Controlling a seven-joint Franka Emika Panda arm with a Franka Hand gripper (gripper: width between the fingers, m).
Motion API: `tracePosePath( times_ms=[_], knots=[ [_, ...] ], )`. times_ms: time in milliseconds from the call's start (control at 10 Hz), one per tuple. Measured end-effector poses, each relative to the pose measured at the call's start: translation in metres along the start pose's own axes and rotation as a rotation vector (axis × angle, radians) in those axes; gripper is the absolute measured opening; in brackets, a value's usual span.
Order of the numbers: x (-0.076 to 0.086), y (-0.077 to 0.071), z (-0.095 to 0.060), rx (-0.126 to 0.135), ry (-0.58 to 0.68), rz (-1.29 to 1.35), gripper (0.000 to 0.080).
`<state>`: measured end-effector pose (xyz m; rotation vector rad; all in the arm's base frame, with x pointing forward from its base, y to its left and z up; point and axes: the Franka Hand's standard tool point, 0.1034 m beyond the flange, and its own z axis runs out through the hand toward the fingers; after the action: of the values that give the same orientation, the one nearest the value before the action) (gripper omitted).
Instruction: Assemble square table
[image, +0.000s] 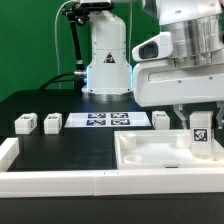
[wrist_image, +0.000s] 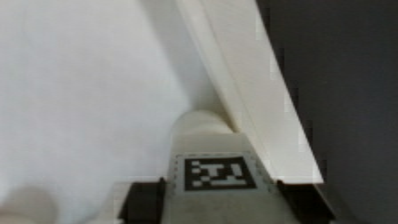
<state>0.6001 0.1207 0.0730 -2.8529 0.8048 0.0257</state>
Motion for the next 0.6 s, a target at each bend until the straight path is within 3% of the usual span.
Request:
tracePosePath(
  times_ms=[200, 500, 600],
  knots=[
    [-0.0065, -0.005, 0.0038, -0.009, -0.01, 0.184, 0.0296],
    [-0.0065, -0.0066, 0.0037, -0.003, -0.012, 0.302, 0.0295],
    [-0.0065, -0.0065, 0.0037, -0.003, -0.012, 0.281, 0.0484]
  ],
)
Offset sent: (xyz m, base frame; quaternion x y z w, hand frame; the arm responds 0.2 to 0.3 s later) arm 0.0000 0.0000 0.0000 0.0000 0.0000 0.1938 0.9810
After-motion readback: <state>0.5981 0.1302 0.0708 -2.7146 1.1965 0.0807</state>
